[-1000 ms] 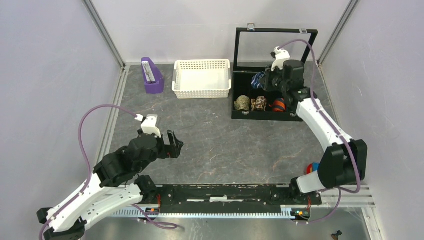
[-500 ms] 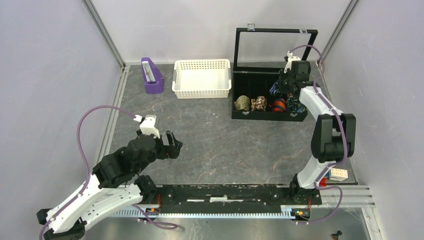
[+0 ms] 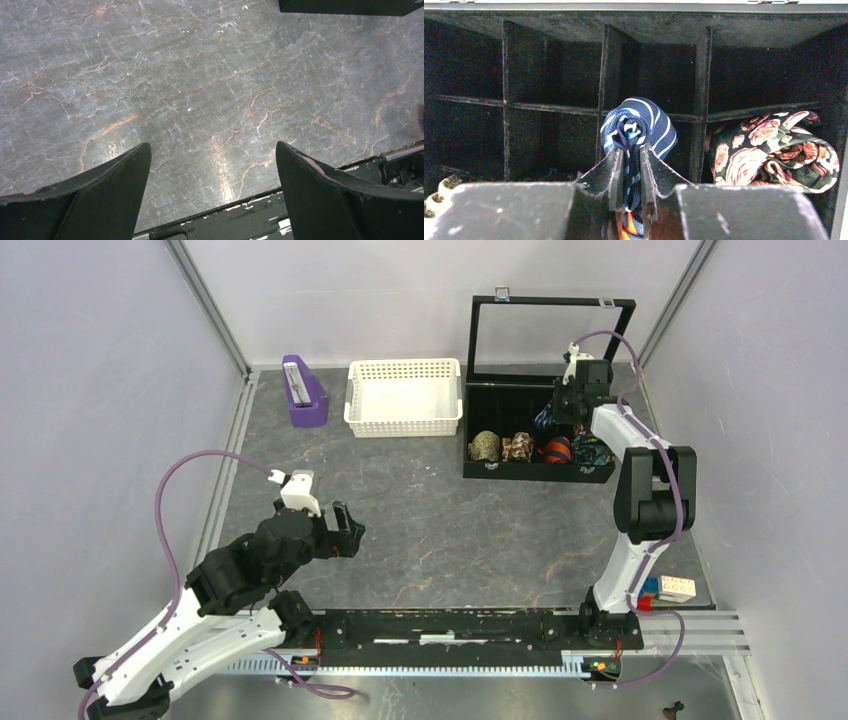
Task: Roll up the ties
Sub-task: Place the tie in the storage box.
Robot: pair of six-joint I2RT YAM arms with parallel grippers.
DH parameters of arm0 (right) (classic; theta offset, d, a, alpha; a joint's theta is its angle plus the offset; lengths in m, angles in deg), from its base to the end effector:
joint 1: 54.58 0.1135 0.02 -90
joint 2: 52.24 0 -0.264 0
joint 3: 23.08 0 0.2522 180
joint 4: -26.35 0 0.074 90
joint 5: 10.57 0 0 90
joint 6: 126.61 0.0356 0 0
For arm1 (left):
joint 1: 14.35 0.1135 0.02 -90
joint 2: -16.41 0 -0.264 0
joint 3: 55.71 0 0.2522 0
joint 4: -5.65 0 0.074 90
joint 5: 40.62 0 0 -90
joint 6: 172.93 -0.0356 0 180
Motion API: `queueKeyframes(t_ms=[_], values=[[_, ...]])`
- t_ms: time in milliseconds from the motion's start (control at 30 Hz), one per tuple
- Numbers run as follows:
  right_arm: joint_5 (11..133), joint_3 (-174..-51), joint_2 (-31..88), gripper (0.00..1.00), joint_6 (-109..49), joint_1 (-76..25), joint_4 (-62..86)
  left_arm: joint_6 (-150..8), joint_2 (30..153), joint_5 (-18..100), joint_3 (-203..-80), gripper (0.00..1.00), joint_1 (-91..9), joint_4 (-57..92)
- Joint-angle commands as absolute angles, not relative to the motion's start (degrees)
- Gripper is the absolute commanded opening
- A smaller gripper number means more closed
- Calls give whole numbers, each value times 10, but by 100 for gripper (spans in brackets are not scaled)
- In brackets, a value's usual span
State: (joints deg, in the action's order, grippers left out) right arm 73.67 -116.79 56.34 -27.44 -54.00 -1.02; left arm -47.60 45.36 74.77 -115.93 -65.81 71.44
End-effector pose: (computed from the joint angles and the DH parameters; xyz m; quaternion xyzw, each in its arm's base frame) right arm 0.4288 0.0079 0.2255 0.0481 0.9122 0.0801 0.3989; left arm 0.0693 -0.0625 0.3120 0.0199 0.8692 -0.1706 0.4636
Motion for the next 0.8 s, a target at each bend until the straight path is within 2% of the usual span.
queueKeyframes(t_ms=[0,167,500,767], values=[[731,-1174,578,0,-268,-542,11,-469,460,755,-1168,100,-657,712],[744,-1152,577,0,-273,-560,17,-470,460,756,-1168,100,-657,712],[746,-1035,488,0,-272,-562,60,-471,467,753,-1169,100,-656,711],[736,-1044,486,0,-272,-562,51,-472,470,752,-1170,100,-656,711]])
